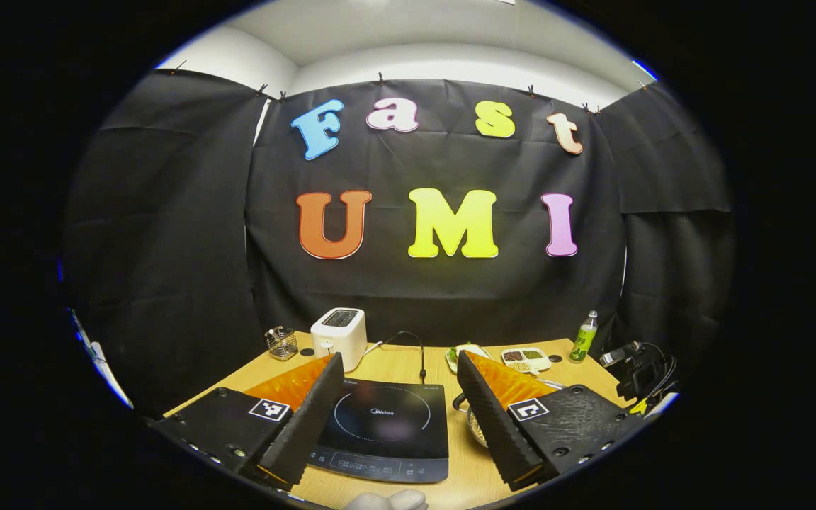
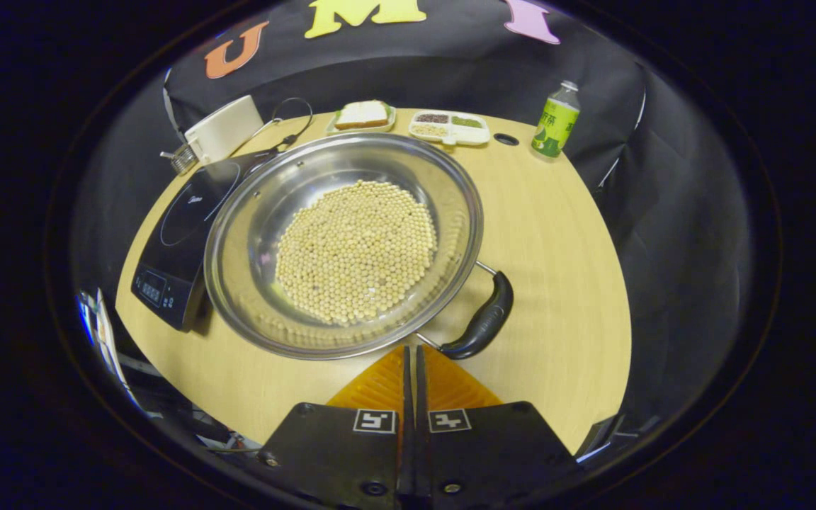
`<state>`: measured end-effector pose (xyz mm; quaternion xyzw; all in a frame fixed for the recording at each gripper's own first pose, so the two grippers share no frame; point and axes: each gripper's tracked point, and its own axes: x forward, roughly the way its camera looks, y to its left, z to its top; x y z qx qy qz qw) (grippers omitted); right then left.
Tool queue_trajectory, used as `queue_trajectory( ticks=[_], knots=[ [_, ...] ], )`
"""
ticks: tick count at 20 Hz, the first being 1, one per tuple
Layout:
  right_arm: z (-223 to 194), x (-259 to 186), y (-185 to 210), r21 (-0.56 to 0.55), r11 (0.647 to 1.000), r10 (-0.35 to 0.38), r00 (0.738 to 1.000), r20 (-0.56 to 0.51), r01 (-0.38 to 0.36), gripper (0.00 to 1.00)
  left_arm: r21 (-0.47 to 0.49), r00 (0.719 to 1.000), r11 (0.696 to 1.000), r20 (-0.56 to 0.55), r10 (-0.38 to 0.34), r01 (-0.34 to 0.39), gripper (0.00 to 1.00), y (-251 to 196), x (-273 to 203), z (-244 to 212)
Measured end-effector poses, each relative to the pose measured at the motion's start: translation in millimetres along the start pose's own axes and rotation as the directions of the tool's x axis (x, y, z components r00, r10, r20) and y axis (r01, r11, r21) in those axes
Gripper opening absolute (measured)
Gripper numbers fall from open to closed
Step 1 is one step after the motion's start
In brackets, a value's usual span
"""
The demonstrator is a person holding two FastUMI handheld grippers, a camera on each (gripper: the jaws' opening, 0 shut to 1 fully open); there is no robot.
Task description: First push the handle of the pot to place it horizontally, then grasp the pot with both hands and set it on the induction cooktop.
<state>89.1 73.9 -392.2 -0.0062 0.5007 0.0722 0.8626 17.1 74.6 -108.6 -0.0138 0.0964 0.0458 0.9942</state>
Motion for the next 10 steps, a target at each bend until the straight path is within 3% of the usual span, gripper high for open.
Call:
queue_trajectory(
  ticks=[1, 3, 4, 5, 10],
  knots=[
    [3, 1, -4, -0.008, 1.0, -0.008, 1.0, 0.003, 0.008, 0.0, 0.001, 1.0, 1.0, -0.002, -0.001, 0.001, 0.96, -1, 2, 0],
    [7, 3, -16, -0.046, 0.999, -0.029, 1.0, 0.008, 0.029, 0.01, 0.001, 1.0, 1.0, -0.01, -0.004, 0.004, 0.96, -4, 5, -1],
    [11, 4, -22, -0.062, 0.997, -0.04, 0.999, 0.01, 0.041, 0.0, 0.0, 1.0, 1.0, -0.012, -0.002, 0.002, 0.86, -5, 7, -2],
    [15, 5, -26, -0.076, 0.996, -0.046, 0.999, 0.012, 0.047, 0.01, 0.001, 1.0, 1.0, -0.012, -0.002, 0.002, 0.96, -6, 9, -1],
    [32, 13, -48, -0.125, 0.99, -0.066, 0.998, 0.014, 0.067, 0.0, 0.006, 1.0, 1.0, -0.021, 0.017, -0.017, 0.96, -9, 13, -3]
  ],
)
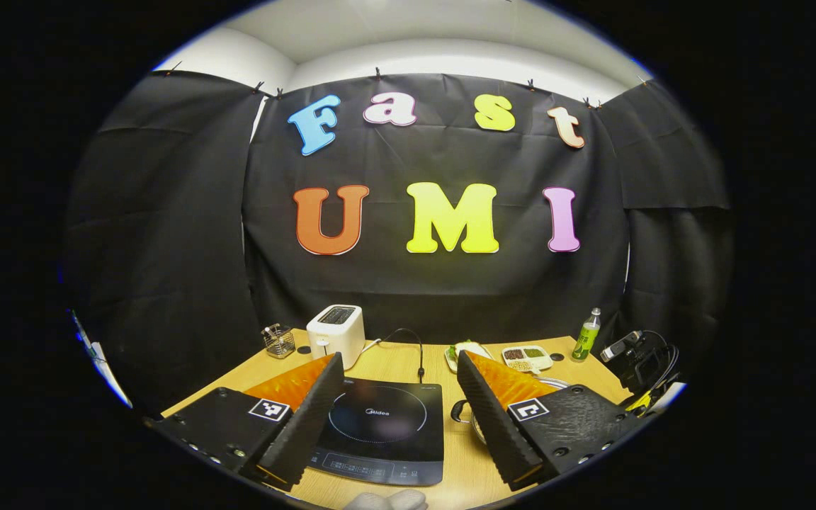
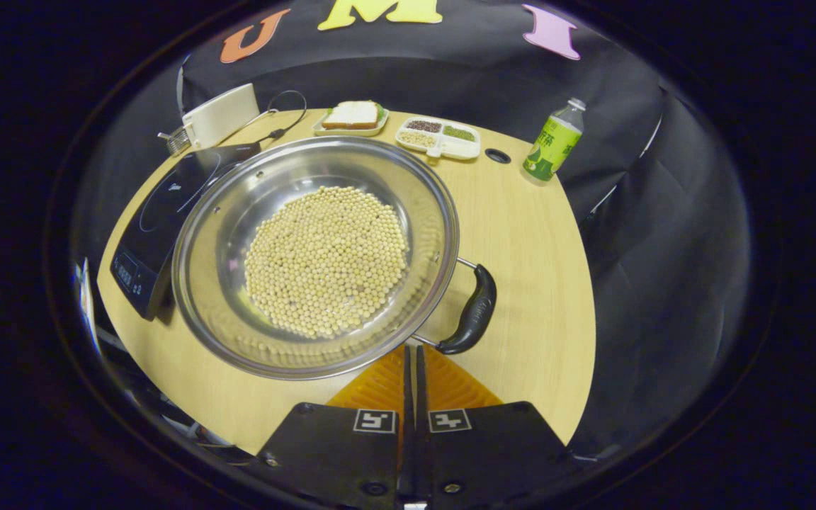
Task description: First push the handle of the pot to place it horizontally, then grasp the pot with both hands and set it on the induction cooktop.
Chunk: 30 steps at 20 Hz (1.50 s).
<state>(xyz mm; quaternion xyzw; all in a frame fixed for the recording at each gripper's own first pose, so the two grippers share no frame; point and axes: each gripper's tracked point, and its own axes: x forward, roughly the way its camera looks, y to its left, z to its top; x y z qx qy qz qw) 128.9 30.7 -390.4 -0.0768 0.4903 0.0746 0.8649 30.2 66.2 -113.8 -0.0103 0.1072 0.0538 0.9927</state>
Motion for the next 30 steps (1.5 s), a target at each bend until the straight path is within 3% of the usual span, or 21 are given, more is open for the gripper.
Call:
queue_trajectory(
  ticks=[2, 7, 15, 20, 22, 24, 27, 28, 30],
  knots=[
    [5, 4, -7, -0.005, 1.0, 0.003, 1.0, 0.003, -0.003, 0.04, 0.002, 1.0, 1.0, -0.003, 0.011, -0.011, 0.96, -2, 3, 0],
    [18, 13, -25, -0.038, 0.999, 0.001, 1.0, 0.012, -0.001, 0.0, 0.006, 0.999, 0.999, -0.011, 0.045, -0.044, 0.96, -8, 4, -2],
    [33, 20, -40, -0.073, 0.997, 0.02, 0.999, 0.032, -0.018, 0.04, -0.002, 0.995, 0.996, -0.024, 0.094, -0.094, 0.96, -22, 7, -6],
    [20, 9, -50, -0.011, 1.0, 0.02, 0.998, 0.058, -0.019, 0.01, 0.002, 0.997, 0.998, -0.03, 0.068, -0.068, 0.96, -32, 12, -12],
    [14, -2, -55, 0.006, 1.0, 0.028, 0.996, 0.084, -0.029, 0.05, 0.007, 0.999, 0.999, -0.035, 0.039, -0.039, 0.96, -39, 15, -17],
    [10, -17, -62, 0.022, 1.0, 0.017, 0.993, 0.117, -0.019, 0.18, 0.014, 0.999, 1.0, -0.041, 0.009, -0.008, 0.96, -45, 20, -21],
    [11, -38, -75, 0.033, 0.999, -0.023, 0.983, 0.18, 0.017, 0.68, 0.035, 0.999, 0.999, -0.045, -0.027, 0.028, 0.96, -53, 27, -28],
    [12, -47, -76, 0.031, 0.999, -0.027, 0.979, 0.2, 0.021, 0.81, 0.037, 0.998, 0.998, -0.05, -0.04, 0.042, 0.96, -57, 29, -32],
    [16, -60, -78, 0.031, 0.999, -0.035, 0.973, 0.23, 0.029, 0.84, 0.032, 0.995, 0.997, -0.07, -0.066, 0.068, 0.96, -63, 36, -42]
  ],
)
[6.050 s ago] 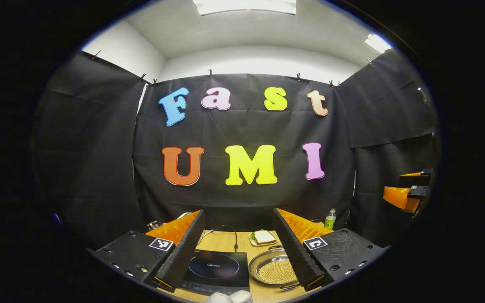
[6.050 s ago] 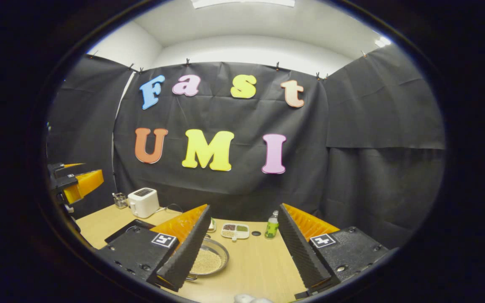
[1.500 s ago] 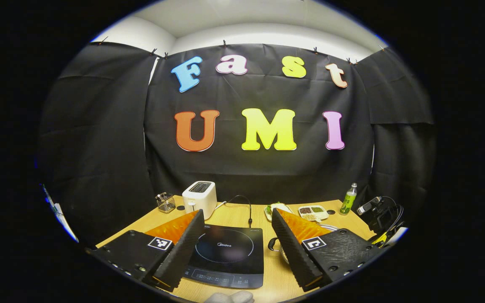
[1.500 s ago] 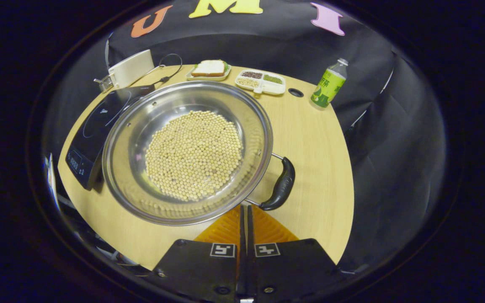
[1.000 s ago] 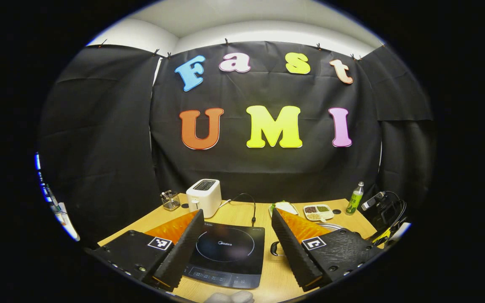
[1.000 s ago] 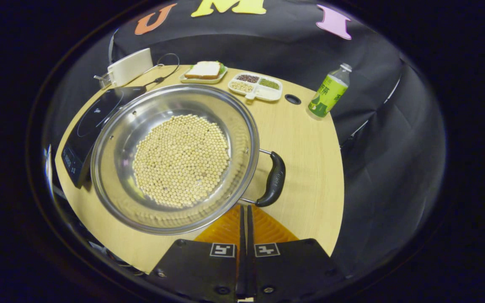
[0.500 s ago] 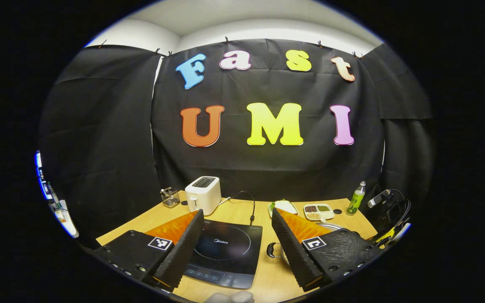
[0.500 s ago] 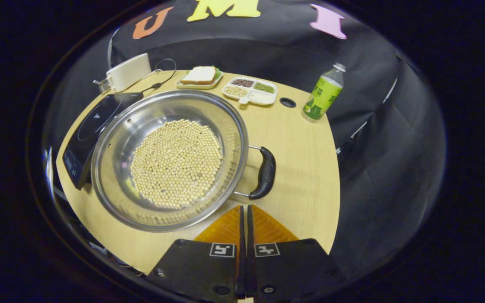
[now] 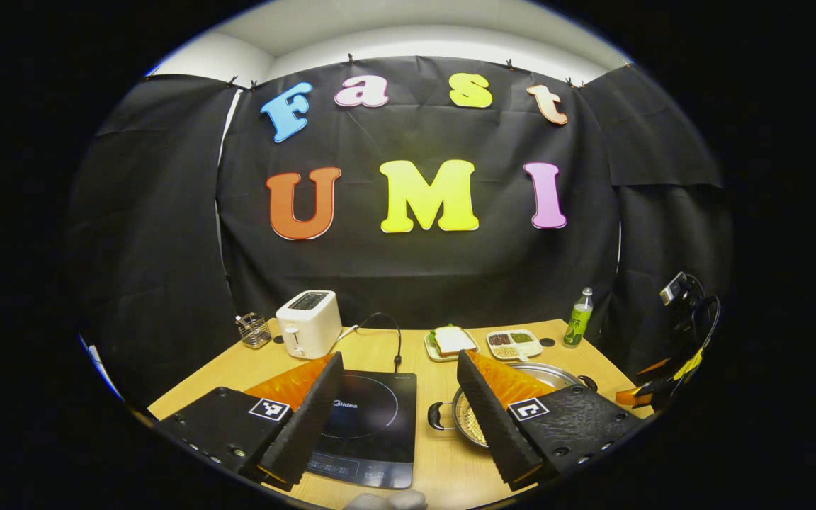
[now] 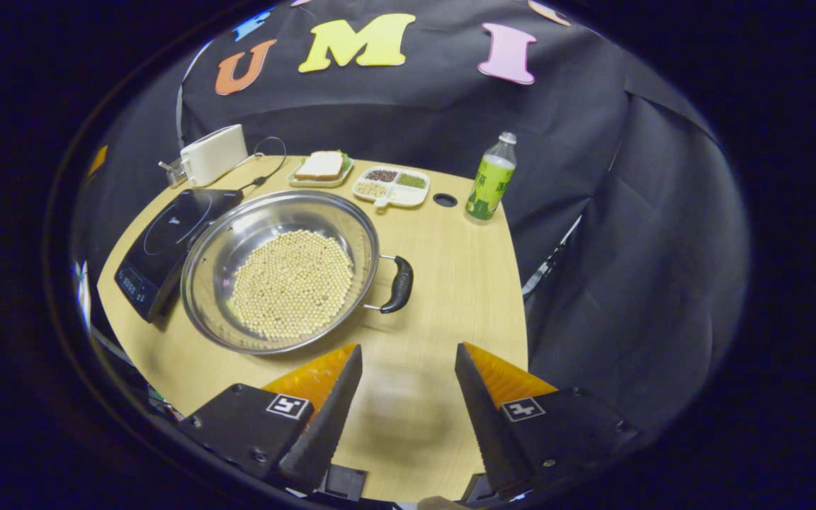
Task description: First push the handle of the pot to place it horizontally, then grasp the pot with both hands and set it on the induction cooktop.
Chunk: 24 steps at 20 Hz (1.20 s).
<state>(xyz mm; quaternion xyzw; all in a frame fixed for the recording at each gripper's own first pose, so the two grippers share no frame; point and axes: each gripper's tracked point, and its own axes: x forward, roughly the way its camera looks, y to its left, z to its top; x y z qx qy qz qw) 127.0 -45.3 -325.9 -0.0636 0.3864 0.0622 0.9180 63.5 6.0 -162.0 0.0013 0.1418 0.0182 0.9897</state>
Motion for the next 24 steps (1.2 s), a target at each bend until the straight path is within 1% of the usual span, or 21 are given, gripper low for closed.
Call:
queue_trajectory(
  ticks=[3, 4, 5, 6, 7, 8, 13, 14, 15, 16, 18, 20, 21, 22, 23, 24],
  knots=[
    [9, -7, 2, 0.022, 1.0, 0.0, 0.999, 0.035, -0.001, 0.84, -0.004, 0.999, 1.0, -0.048, -0.009, 0.009, 0.96, -6, 11, -20],
    [12, -7, 3, 0.033, 0.999, 0.005, 0.999, 0.043, -0.007, 0.87, -0.006, 0.998, 1.0, -0.063, -0.012, 0.012, 0.96, -7, 17, -26],
    [14, -4, 6, 0.043, 0.999, 0.01, 0.999, 0.044, -0.012, 0.84, -0.011, 0.996, 1.0, -0.089, -0.015, 0.015, 0.96, -10, 22, -34],
    [15, -1, 7, 0.051, 0.999, 0.015, 0.999, 0.04, -0.017, 0.84, -0.018, 0.993, 1.0, -0.112, -0.026, 0.024, 0.96, -14, 28, -44],
    [16, 2, 9, 0.057, 0.998, 0.023, 0.999, 0.035, -0.025, 0.88, -0.025, 0.991, 0.999, -0.126, -0.042, 0.04, 0.96, -20, 32, -51],
    [16, 6, 11, 0.064, 0.998, 0.026, 0.999, 0.029, -0.028, 0.84, -0.034, 0.989, 0.998, -0.136, -0.06, 0.055, 0.97, -25, 37, -57],
    [28, 30, 22, 0.076, 0.995, 0.062, 0.998, 0.023, -0.063, 0.84, -0.011, 0.975, 0.999, -0.219, -0.046, 0.045, 0.96, -30, 66, -96],
    [29, 38, 24, 0.082, 0.994, 0.067, 0.998, 0.015, -0.068, 0.84, -0.012, 0.97, 0.999, -0.239, -0.048, 0.046, 0.96, -32, 73, -105],
    [31, 46, 26, 0.085, 0.994, 0.073, 0.997, 0.003, -0.073, 0.88, -0.015, 0.963, 0.999, -0.266, -0.052, 0.05, 0.96, -34, 80, -115],
    [33, 53, 26, 0.085, 0.994, 0.069, 0.998, 0.002, -0.069, 0.84, -0.017, 0.956, 0.999, -0.29, -0.054, 0.051, 0.96, -34, 86, -124],
    [41, 68, 24, 0.078, 0.995, 0.059, 0.998, 0.01, -0.059, 0.84, -0.032, 0.942, 0.998, -0.331, -0.062, 0.054, 0.96, -37, 97, -142],
    [39, 81, 27, 0.087, 0.994, 0.068, 0.998, -0.015, -0.067, 0.84, -0.056, 0.919, 0.997, -0.386, -0.077, 0.06, 0.96, -44, 104, -162],
    [39, 87, 28, 0.095, 0.993, 0.073, 0.997, -0.026, -0.07, 0.88, -0.069, 0.911, 0.996, -0.405, -0.083, 0.06, 0.97, -47, 109, -170],
    [36, 94, 28, 0.102, 0.992, 0.075, 0.996, -0.038, -0.071, 0.87, -0.073, 0.903, 0.996, -0.421, -0.085, 0.059, 0.97, -49, 114, -177],
    [35, 99, 29, 0.108, 0.991, 0.082, 0.995, -0.049, -0.076, 0.84, -0.072, 0.896, 0.996, -0.435, -0.084, 0.058, 0.96, -50, 120, -183],
    [33, 104, 30, 0.11, 0.991, 0.087, 0.994, -0.06, -0.08, 0.88, -0.074, 0.891, 0.996, -0.447, -0.082, 0.054, 0.97, -52, 122, -188]
  ],
)
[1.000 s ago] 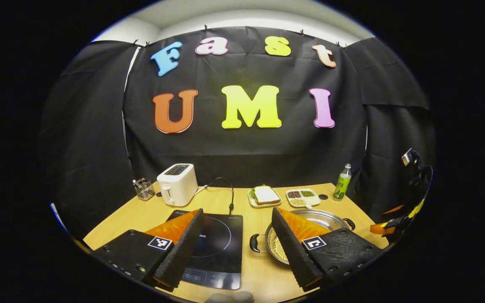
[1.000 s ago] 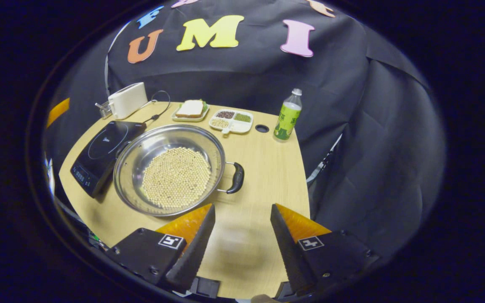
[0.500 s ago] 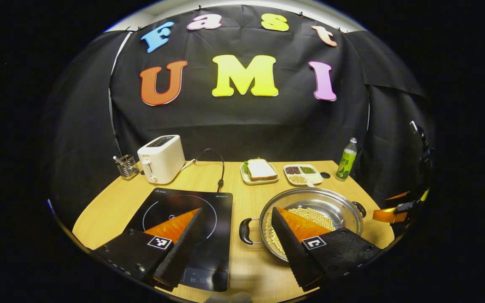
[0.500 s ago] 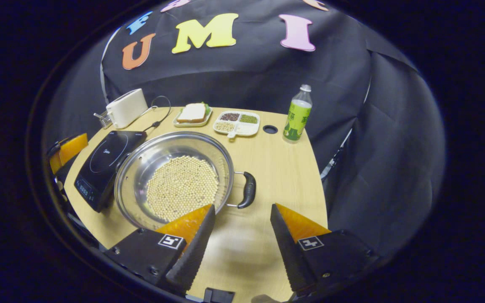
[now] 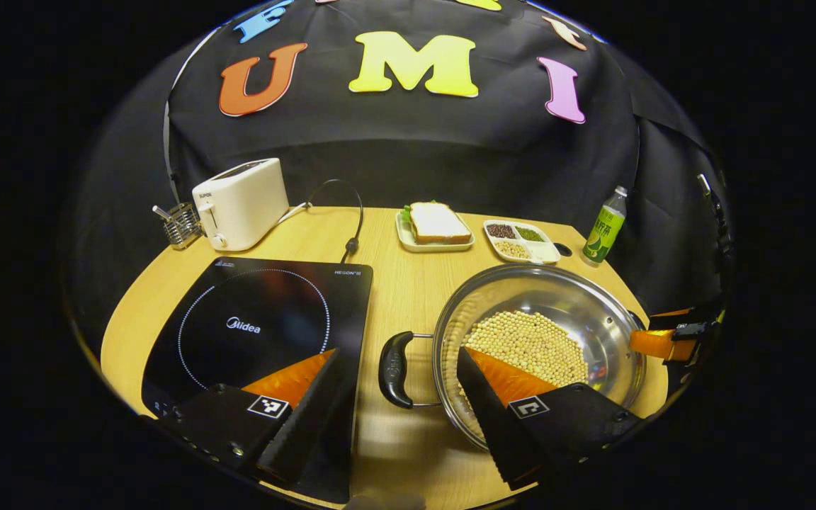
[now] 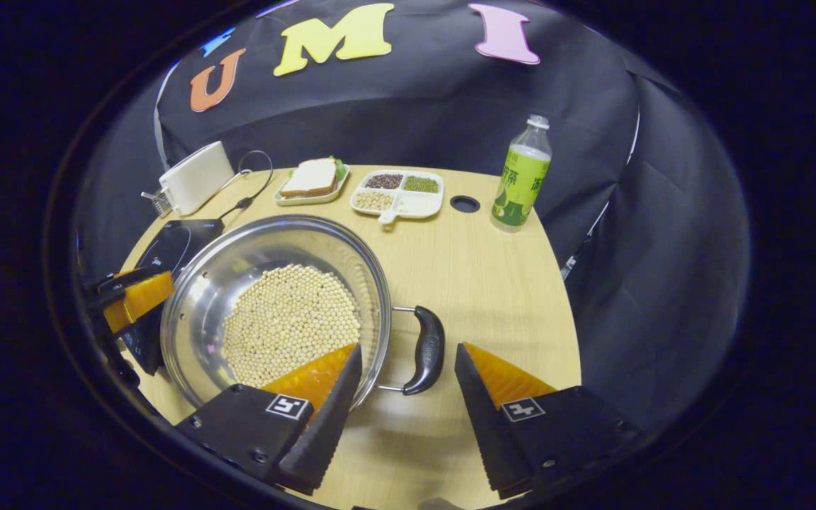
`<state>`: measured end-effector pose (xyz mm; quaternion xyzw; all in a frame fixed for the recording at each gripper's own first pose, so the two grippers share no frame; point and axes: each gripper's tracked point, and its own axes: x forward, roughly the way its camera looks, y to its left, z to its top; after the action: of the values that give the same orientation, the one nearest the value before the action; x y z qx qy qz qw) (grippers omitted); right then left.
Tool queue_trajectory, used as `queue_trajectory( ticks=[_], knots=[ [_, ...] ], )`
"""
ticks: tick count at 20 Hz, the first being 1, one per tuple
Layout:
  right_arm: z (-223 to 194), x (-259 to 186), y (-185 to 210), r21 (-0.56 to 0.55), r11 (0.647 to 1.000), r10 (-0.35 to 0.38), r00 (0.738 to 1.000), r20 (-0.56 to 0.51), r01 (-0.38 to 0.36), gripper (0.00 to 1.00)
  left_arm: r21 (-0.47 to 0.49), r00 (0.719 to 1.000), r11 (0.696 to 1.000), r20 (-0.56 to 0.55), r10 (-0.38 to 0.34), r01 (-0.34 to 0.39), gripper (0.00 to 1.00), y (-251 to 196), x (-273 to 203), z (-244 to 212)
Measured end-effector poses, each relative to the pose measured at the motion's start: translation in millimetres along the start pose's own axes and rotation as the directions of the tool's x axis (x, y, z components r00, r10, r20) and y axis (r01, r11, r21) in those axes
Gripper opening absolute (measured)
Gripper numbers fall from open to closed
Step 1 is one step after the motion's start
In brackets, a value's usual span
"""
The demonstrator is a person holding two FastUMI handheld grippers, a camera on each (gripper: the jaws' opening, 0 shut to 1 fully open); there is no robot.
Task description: First push the handle of the pot to place it horizontally, then grasp the pot with both hands and set it on the induction cooktop.
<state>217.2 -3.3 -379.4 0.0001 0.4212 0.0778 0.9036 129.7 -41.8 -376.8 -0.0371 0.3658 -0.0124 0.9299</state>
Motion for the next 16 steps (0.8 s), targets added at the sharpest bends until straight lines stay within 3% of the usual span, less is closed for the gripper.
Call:
queue_trajectory(
  ticks=[6, 7, 11, 13, 15, 16],
  knots=[
    [-3, 20, 3, -0.01, 1.0, 0.023, 0.999, -0.046, -0.024, 0.87, 0.024, 0.997, 1.0, -0.082, 0.002, 0.0, 0.97, -12, 22, -17],
    [-5, 22, 3, -0.008, 1.0, 0.025, 0.998, -0.06, -0.026, 0.85, 0.023, 0.996, 1.0, -0.092, 0.001, 0.001, 1.0, -14, 24, -18],
    [-8, 26, 5, 0.006, 1.0, 0.03, 0.995, -0.099, -0.029, 0.78, 0.023, 0.993, 1.0, -0.117, 0.013, -0.011, 0.98, -20, 28, -22],
    [-8, 26, 5, 0.015, 0.999, 0.031, 0.993, -0.11, -0.03, 0.74, 0.022, 0.992, 0.999, -0.124, 0.032, -0.03, 0.94, -14, 31, -23],
    [-9, 27, 5, 0.02, 1.0, 0.024, 0.991, -0.13, -0.022, 0.72, 0.023, 0.989, 0.998, -0.14, 0.053, -0.05, 0.84, -7, 33, -26],
    [-9, 27, 4, 0.032, 0.999, 0.017, 0.99, -0.141, -0.013, 0.69, 0.021, 0.987, 0.998, -0.151, 0.056, -0.053, 0.84, -6, 35, -27]
  ],
)
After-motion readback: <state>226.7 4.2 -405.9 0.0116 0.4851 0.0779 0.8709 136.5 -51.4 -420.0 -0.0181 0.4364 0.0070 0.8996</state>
